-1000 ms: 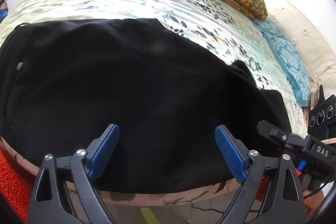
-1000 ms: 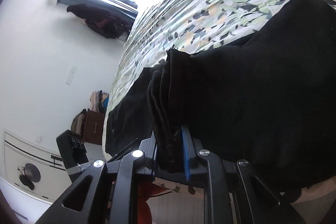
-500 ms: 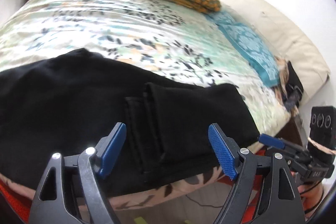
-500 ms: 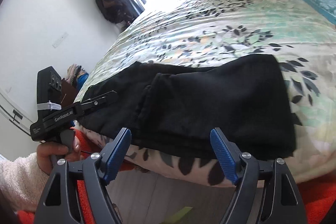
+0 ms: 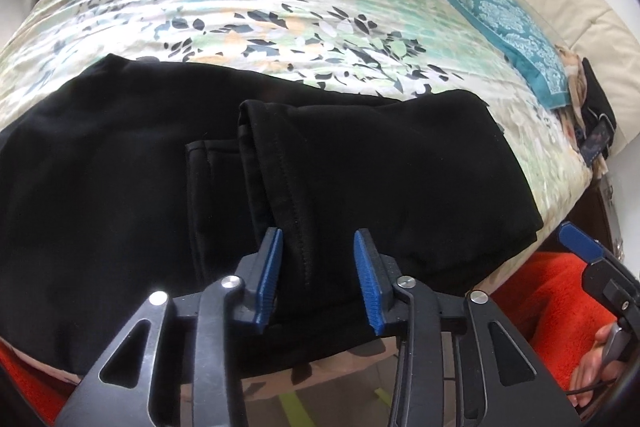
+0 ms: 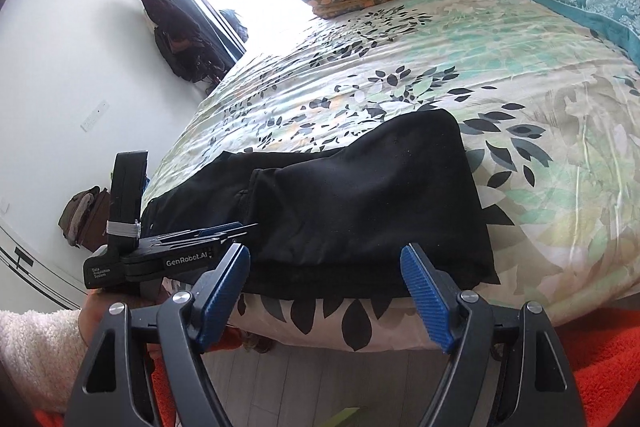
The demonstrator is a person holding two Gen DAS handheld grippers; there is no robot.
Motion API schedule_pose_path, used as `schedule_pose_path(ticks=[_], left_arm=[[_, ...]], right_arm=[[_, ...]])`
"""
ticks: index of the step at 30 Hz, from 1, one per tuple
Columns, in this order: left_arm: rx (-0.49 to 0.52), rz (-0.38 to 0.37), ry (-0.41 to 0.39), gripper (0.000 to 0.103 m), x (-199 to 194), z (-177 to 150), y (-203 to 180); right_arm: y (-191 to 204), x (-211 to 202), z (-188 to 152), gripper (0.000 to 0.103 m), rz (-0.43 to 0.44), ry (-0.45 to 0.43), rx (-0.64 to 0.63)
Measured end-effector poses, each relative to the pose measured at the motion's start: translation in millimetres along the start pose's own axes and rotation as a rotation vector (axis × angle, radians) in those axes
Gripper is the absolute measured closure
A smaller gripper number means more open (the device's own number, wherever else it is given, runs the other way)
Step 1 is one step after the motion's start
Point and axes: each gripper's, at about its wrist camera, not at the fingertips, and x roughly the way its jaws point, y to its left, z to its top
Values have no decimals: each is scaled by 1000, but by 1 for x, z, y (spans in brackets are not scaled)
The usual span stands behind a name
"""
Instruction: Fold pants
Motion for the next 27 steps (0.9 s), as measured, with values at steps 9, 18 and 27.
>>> schedule_pose_path(ticks=[9,18,27], left_arm=[[-18,-27,-1,92,-4,-2,3],[13,-28,-66,95,-29,-1,0],[-36,4,-22,95,-21,-14,31]], right_arm=[[4,-6,-5,25,-1,-12,-17],[-10,-14,-2,25,-27,-43,36],[-60,-39,22,22,-276,-137,108]])
